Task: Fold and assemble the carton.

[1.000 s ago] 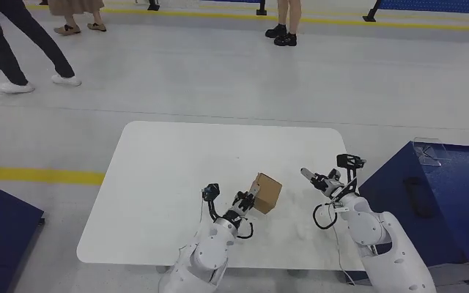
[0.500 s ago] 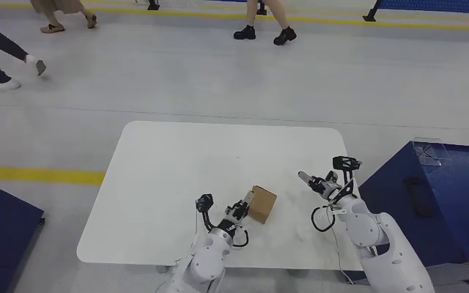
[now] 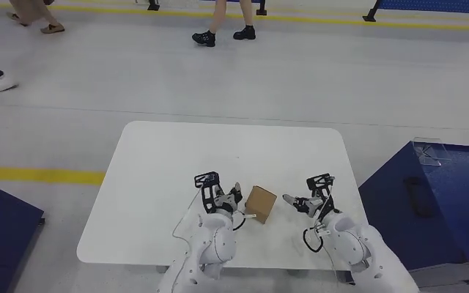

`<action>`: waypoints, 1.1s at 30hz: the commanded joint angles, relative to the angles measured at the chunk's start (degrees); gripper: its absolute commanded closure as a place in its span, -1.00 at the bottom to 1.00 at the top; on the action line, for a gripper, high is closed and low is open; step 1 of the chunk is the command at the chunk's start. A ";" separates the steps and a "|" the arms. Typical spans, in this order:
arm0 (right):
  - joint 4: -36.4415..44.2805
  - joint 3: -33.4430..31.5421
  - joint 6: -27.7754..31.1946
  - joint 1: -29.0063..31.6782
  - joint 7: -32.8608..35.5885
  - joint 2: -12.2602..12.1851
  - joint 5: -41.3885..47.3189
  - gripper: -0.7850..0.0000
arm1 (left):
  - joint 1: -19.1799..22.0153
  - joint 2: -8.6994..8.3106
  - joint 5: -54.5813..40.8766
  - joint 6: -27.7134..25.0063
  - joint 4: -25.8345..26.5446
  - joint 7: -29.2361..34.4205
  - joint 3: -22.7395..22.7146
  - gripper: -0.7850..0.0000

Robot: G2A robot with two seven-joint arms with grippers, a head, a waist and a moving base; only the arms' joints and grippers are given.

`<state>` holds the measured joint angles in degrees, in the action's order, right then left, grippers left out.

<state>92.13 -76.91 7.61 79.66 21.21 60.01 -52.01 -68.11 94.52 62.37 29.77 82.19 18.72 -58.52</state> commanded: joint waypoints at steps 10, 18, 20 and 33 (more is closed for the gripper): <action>-0.26 1.98 0.17 -0.19 1.86 0.47 -1.41 -1.00 | 3.45 0.95 -0.92 0.85 -5.18 5.82 2.16 1.00; -0.75 3.12 -0.93 -0.89 1.28 0.91 -2.97 -1.00 | 4.14 1.41 -2.78 -1.59 -6.70 5.44 3.00 1.00; -0.75 3.10 -1.02 -0.93 1.23 0.97 -3.14 -1.00 | 4.45 1.49 -2.94 -1.93 -7.08 5.69 3.14 1.00; -0.76 2.57 -1.02 -1.22 1.46 1.30 -3.09 -1.00 | 4.19 1.56 -5.12 -5.73 -6.75 7.08 2.91 1.00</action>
<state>91.44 -74.34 6.60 78.48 22.68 61.28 -55.12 -63.83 96.10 57.36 24.28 75.32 25.75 -55.55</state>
